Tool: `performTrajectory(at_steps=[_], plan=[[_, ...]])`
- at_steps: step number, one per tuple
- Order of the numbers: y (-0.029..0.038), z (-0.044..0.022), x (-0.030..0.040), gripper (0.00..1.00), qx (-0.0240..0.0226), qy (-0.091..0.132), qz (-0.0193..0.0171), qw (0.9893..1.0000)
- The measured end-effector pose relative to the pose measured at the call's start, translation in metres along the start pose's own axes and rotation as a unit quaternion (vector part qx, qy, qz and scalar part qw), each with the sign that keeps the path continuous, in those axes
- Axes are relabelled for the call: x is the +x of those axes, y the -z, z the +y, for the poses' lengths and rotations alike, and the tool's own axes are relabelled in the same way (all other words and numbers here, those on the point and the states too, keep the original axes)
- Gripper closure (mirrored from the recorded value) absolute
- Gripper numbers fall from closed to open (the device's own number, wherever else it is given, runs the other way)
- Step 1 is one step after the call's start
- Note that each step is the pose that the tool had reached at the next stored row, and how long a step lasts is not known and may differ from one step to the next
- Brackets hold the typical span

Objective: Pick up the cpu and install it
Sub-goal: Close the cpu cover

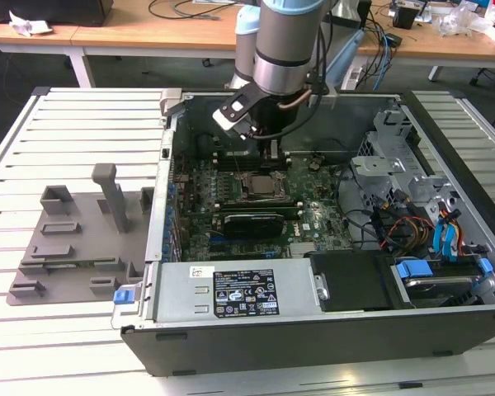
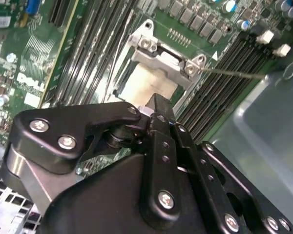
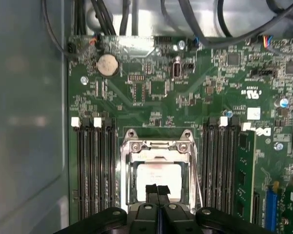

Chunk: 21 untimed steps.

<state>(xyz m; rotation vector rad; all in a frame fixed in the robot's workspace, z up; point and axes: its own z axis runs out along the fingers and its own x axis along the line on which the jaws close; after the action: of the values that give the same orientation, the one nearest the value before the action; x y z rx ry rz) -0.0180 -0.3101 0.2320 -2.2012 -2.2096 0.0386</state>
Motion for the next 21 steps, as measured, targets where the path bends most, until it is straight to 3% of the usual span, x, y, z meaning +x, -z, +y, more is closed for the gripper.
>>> performTrajectory(at_steps=[5,9,15,17,21], plan=[[-0.0203,-0.0119,0.0001,0.89,0.0,0.0,0.0,1.0],[-0.0257,-0.0167,0.0001,0.89,0.0,0.0,-0.0001,1.0],[-0.0277,-0.0165,0.0001,0.89,0.0001,0.0,0.0,1.0],[-0.0275,-0.0113,0.0001,0.89,-0.0001,0.0,-0.0001,1.0],[-0.0169,-0.0057,0.0001,0.89,0.0,0.0,-0.0001,1.0]])
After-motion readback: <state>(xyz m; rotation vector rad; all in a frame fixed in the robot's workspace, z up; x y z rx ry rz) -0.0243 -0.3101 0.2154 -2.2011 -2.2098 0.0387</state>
